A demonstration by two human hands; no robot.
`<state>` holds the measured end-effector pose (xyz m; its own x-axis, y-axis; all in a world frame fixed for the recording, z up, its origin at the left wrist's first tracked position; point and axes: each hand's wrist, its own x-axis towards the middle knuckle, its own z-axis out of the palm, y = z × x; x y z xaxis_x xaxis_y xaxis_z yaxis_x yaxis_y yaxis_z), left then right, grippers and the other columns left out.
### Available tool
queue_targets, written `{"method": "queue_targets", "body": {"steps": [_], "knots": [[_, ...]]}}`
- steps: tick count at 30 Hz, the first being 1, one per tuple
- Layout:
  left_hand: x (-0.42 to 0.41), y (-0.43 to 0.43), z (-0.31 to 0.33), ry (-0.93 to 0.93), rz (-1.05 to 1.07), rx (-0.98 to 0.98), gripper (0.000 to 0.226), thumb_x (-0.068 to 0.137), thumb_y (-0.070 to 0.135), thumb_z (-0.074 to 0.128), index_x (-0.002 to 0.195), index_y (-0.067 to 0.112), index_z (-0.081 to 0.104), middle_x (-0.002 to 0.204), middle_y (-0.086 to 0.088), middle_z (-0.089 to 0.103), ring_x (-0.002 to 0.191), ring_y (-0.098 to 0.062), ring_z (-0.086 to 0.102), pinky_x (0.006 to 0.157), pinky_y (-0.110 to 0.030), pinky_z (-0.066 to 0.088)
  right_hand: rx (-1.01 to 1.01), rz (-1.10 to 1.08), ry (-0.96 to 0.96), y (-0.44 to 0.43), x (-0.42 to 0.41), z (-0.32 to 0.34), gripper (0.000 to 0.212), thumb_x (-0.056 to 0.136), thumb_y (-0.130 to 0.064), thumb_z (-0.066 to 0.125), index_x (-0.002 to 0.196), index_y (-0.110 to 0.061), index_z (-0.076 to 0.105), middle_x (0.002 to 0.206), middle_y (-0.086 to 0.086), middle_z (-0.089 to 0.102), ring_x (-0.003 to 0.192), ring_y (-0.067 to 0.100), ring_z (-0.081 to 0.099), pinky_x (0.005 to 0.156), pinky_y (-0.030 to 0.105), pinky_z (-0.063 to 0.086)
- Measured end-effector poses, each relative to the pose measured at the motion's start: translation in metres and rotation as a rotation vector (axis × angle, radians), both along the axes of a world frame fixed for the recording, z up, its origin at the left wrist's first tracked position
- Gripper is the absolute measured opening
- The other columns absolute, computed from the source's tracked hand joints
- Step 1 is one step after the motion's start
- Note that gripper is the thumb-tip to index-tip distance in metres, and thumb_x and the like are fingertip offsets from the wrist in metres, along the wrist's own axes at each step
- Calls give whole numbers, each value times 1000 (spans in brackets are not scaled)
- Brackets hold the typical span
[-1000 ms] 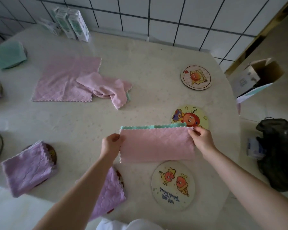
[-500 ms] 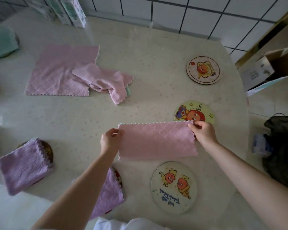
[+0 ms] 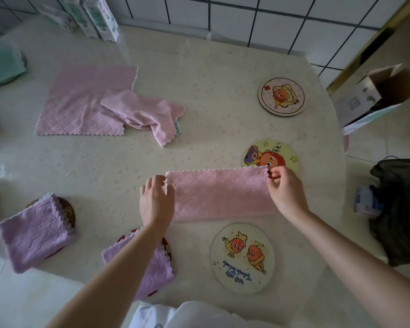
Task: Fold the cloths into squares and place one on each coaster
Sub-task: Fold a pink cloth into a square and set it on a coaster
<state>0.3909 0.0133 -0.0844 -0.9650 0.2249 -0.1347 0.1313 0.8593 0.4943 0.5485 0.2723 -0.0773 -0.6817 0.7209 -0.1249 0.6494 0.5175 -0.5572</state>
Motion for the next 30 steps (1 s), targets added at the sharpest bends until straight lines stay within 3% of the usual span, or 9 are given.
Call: {"method": "queue_targets", "body": {"steps": [3,5,8,13,18,21,24,28,30], "knots": [[42,-3,-5,113,-456,39,41,87,9,56,127,13,51,125,-2,57,114,-20,52,98,-35,47,105,287,-37,-28,22,1,33,88,-11,59,120,-6,55,115,4,58,105,15,55,91,22,47],[71,-5,-10,67,-701,33,53,89,10,52,140,15,40,142,0,46,134,-16,39,111,-37,36,146,471,-53,-50,32,-4,40,87,-5,59,126,-8,53,124,3,56,118,15,51,103,21,35],[99,-5,-19,54,-864,-67,61,92,21,42,150,17,22,157,-1,20,146,-19,12,118,-42,13,215,638,-55,-76,41,-14,53,82,7,60,131,-11,51,132,3,54,125,16,48,111,26,26],[102,-19,-23,20,-812,-216,69,90,25,48,151,17,19,159,3,10,147,-20,3,119,-47,2,280,717,-104,-77,57,-22,58,76,15,58,128,-10,55,132,6,56,125,22,49,109,37,38],[96,-52,-19,34,-760,-322,63,85,26,36,147,15,32,155,-1,25,144,-24,21,116,-42,1,298,709,-192,-62,75,-16,58,75,9,55,130,-12,54,132,5,55,124,23,51,107,39,41],[99,-60,-17,32,-692,-343,66,81,19,56,144,9,37,153,-8,32,141,-29,28,115,-41,1,294,718,-234,-55,80,-11,63,72,10,57,130,-13,53,133,3,54,124,23,50,105,38,42],[103,-59,-17,25,-657,-373,76,74,20,69,142,5,40,149,-14,37,137,-33,34,113,-45,9,285,732,-292,-53,75,-8,65,63,9,71,123,-13,56,126,6,55,116,24,53,95,38,49],[103,-55,-20,22,-639,-423,68,81,31,41,144,6,36,151,-14,33,139,-33,32,112,-45,12,300,703,-389,-53,59,-7,74,44,11,76,108,-17,53,113,5,52,100,22,51,76,35,52],[101,-55,-21,21,-647,-447,68,83,34,35,145,7,33,152,-14,31,139,-32,31,112,-45,12,315,688,-397,-53,52,-7,74,41,11,76,104,-17,51,106,5,52,93,22,50,69,34,51]]}}
